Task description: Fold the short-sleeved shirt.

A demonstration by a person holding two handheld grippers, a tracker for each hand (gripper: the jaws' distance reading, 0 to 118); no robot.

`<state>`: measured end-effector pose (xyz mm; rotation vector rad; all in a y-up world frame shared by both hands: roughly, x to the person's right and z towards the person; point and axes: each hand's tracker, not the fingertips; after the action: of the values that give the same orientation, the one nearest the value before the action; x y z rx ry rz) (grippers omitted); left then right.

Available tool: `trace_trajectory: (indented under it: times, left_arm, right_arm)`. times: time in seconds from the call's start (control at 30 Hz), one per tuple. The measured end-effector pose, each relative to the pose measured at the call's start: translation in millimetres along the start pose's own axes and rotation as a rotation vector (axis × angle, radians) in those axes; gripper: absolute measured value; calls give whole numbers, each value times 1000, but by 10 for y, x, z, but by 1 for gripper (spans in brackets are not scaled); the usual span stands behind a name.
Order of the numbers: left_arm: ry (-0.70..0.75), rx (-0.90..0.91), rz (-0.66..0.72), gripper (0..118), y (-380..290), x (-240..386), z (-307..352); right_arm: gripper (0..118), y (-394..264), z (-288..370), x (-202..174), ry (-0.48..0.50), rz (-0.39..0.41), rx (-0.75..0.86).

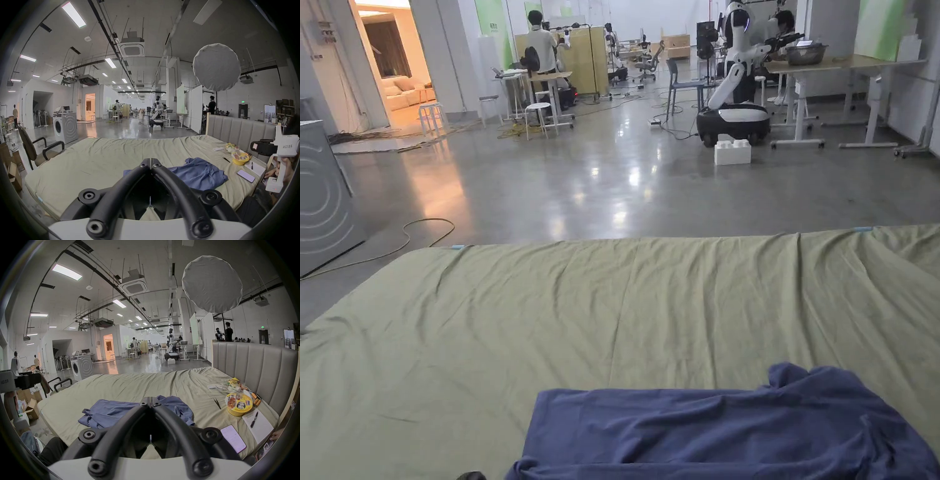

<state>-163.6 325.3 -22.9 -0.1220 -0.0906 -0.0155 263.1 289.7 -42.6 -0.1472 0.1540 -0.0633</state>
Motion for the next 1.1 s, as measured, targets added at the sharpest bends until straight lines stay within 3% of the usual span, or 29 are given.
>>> trace_trajectory:
  times: [0.23,0.27,0.3,0.33,0.37,0.4,0.6,0.67,0.73,0.77,0.83,0.93,0.97,1.0,1.03,1.07,1.1]
  left_arm:
    - [22,-161,83,0,-388,-245,-523]
    - [2,-227,111,5,-499,-314,-704]
    - [-13,-285,142,20,-627,-371,-867]
    - [-28,-317,173,54,-781,-475,-1066]
    - [-52,-378,216,75,-936,-547,-1271]
    - [-66,-418,240,81,-1088,-589,-1458]
    - [54,-606,306,79,-1760,-893,-2383]
    - [97,-685,332,74,-1959,-935,-2571]
    - [103,-765,342,46,-2121,-901,-2649]
    - [110,-679,230,40,-2029,-870,-2576]
    - [46,-707,211,8,-1993,-788,-2580]
    - [84,-751,107,8,-2020,-608,-2617]
    - [88,-772,108,8,-2034,-612,-2654]
    - [85,-774,118,8,-2014,-584,-2731]
    - [77,-794,124,8,-2011,-598,-2745]
    - [70,-806,124,8,-2000,-608,-2752]
    - [59,-812,114,8,-1984,-607,-2755]
  right_arm:
    - [0,-105,-16,0,3,-29,-59]
    - [0,-140,-26,8,3,-31,-80]
    - [0,-159,-16,2,-1,-32,-99]
    - [0,-197,-26,15,-2,-35,-120]
    - [0,-234,-35,32,-8,-40,-139]
    - [0,-264,-43,50,-12,-46,-155]
    - [0,-401,-2,222,-52,-101,-229]
    - [0,-449,10,286,-79,-113,-256]
    - [0,-497,20,345,-101,-124,-278]
    - [0,-524,14,375,-112,-131,-290]
    - [0,-571,-32,424,-126,-139,-308]
    - [1,-647,-399,599,-142,-148,-373]
    - [6,-766,-585,745,-153,-148,-402]
    - [22,-831,-777,840,-153,-149,-412]
    - [53,-918,-1013,949,-163,-169,-460]
    - [71,-1016,-1256,1062,-173,-195,-503]
    - [74,-1104,-1484,1157,-198,-226,-519]
